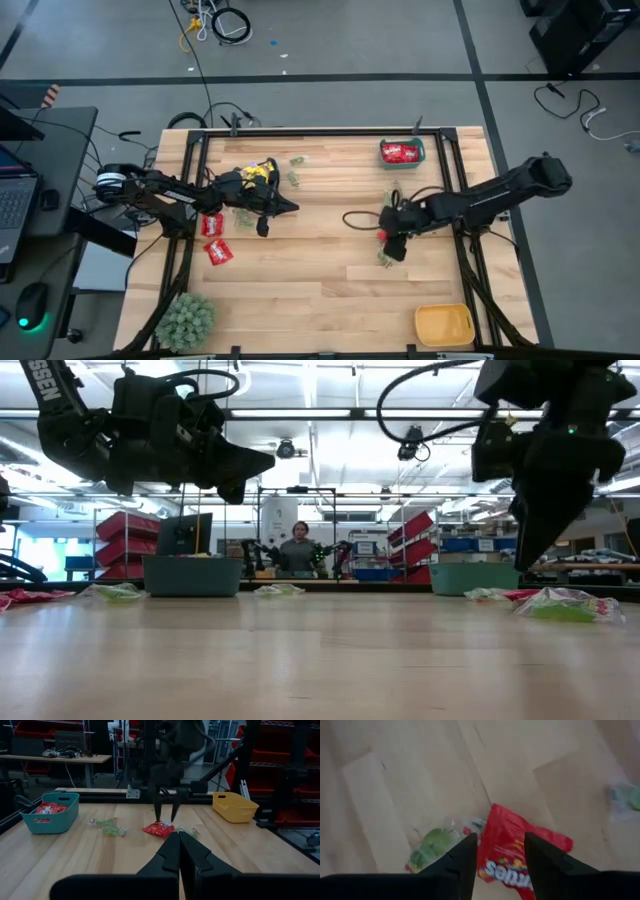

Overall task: Sort candy
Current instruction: Put the red candy into the blue bin

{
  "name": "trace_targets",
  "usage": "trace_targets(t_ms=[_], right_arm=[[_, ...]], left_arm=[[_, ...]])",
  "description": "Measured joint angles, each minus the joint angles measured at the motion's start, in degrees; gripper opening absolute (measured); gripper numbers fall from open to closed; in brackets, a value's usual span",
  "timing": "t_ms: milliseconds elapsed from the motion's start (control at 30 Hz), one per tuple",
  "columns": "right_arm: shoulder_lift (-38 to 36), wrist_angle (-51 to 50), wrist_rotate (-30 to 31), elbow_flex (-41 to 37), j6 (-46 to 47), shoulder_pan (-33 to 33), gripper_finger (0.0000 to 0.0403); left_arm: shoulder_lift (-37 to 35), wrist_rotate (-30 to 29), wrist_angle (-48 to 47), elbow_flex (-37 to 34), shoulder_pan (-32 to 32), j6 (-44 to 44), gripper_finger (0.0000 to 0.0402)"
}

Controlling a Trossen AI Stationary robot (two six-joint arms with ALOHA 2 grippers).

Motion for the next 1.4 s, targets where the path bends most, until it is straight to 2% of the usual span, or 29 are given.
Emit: trace_targets(t_ms=[167,400,500,633,800,900,1000,1133,1267,1400], right_arm=[[5.5,2.2,0.9,0.0,-0.7,0.5,0.0148],[12.1,1.5,4.1,2.8,-6.2,0.5,0.0138],[14.2,0.8,4.2,3.8,-8.1,0.2,0.0101],[15.7,0.2,4.5,4.4,-9.6,-0.8,0.0018],[14.4,-2.2,4.9,7.2,-10.1,-2.0,0.0006],[11.8,-5.5,7.8,10.2,-9.5,-3.2,0.0003],[9.0,-10.7,11.8,13.5,-6.8,-6.5,0.0002],[5.0,-15.4,17.6,15.8,-7.3,-14.2,0.0001],[3.1,-15.1,21.2,16.0,-14.2,-25.1,0.0],[4.2,-11.2,21.3,16.0,-22.6,-35.1,0.0]], left_arm=[[0.0,0.0,-0.3,0.0,0.0,0.1,0.0001],[0.0,0.0,-1.5,0.0,0.0,0.2,0.0001],[0.0,0.0,-1.6,0.0,0.0,0.2,0.0001],[0.0,0.0,-1.7,0.0,0.0,0.2,0.0001],[0.0,0.0,-1.7,0.0,0.0,0.2,0.0001],[0.0,0.0,-1.7,0.0,0.0,0.2,0.0001],[0.0,0.0,-1.7,0.0,0.0,0.3,0.0001],[0.0,0.0,-1.7,0.0,0.0,0.3,0.0001],[0.0,0.0,-1.7,0.0,0.0,0.3,0.0001],[0.0,0.0,-1.7,0.0,0.0,0.3,0.0001]])
